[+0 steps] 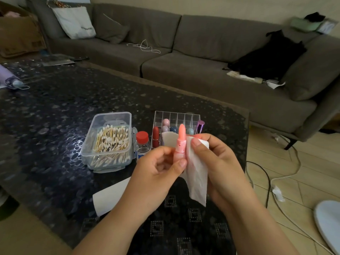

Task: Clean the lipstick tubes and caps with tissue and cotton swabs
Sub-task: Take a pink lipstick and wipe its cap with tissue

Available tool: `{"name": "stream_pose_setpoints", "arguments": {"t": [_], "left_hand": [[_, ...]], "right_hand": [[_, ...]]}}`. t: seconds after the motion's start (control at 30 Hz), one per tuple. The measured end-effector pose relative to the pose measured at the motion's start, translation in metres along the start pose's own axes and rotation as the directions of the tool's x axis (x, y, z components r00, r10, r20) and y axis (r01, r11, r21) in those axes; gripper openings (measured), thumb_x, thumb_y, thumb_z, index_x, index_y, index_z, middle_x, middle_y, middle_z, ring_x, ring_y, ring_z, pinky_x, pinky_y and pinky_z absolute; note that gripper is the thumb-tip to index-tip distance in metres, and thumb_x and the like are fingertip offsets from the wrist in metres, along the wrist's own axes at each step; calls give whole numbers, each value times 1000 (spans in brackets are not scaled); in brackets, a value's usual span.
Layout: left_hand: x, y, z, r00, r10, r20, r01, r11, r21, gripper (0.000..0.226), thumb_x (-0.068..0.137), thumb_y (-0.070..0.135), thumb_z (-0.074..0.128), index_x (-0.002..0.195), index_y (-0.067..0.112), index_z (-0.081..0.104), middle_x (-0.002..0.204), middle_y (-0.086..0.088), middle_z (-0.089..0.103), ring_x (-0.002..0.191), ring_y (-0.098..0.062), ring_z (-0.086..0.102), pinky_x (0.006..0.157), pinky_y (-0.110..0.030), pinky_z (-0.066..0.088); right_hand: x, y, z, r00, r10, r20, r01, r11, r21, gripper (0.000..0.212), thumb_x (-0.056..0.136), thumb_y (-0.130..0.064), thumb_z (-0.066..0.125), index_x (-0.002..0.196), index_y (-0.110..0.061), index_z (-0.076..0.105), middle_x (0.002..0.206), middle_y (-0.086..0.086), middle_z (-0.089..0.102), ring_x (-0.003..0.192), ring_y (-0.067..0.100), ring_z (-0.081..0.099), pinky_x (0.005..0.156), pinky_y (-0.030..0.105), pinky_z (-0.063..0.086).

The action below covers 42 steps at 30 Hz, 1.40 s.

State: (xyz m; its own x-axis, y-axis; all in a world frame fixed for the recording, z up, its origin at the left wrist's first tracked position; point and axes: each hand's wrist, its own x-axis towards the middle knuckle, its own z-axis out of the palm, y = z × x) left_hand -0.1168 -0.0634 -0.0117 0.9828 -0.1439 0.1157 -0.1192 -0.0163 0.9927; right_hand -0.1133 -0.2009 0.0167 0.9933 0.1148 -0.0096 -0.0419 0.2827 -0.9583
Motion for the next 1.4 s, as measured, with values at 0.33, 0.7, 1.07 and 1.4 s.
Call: {"name": "stream_pose_setpoints", "arguments": {"t": [0.33, 0.7, 1.07, 1.4], "left_hand": [[-6, 10, -6, 997, 54, -47, -57, 996, -65, 28, 68, 39, 66, 91, 24, 71, 89, 3, 73, 87, -11, 68, 79, -26, 53], [-7, 17, 1, 998, 16, -64, -19, 998, -55, 8, 75, 27, 70, 82, 24, 71, 79, 1, 73, 76, -12, 69, 64, -19, 54], [-10, 20, 7, 973, -196, 123, 231, 810, -538, 30, 72, 24, 61, 95, 6, 67, 92, -13, 70, 84, -20, 68, 74, -31, 58], [-9, 20, 3, 987, -160, 8, 152, 922, -357, 24, 54, 37, 74, 75, 26, 73, 74, 0, 69, 69, -10, 65, 63, -24, 50]], "right_hand": [[-2, 2, 11, 1000, 26, -8, -25, 996, 89, 32, 92, -29, 47, 97, -7, 70, 96, 14, 73, 92, 26, 70, 82, 34, 57], [-2, 4, 6, 993, -30, 114, 44, 992, -120, 34, 77, -35, 56, 99, -15, 72, 84, -2, 73, 80, 10, 68, 78, 27, 54], [-2, 4, 8, 993, -30, 116, 25, 999, 43, 32, 83, -29, 54, 99, -8, 73, 93, 12, 73, 84, 18, 69, 70, 25, 55], [2, 5, 5, 989, -60, 134, 52, 997, 62, 36, 82, -37, 60, 99, -8, 74, 101, 13, 72, 101, 28, 67, 92, 37, 52]]}}
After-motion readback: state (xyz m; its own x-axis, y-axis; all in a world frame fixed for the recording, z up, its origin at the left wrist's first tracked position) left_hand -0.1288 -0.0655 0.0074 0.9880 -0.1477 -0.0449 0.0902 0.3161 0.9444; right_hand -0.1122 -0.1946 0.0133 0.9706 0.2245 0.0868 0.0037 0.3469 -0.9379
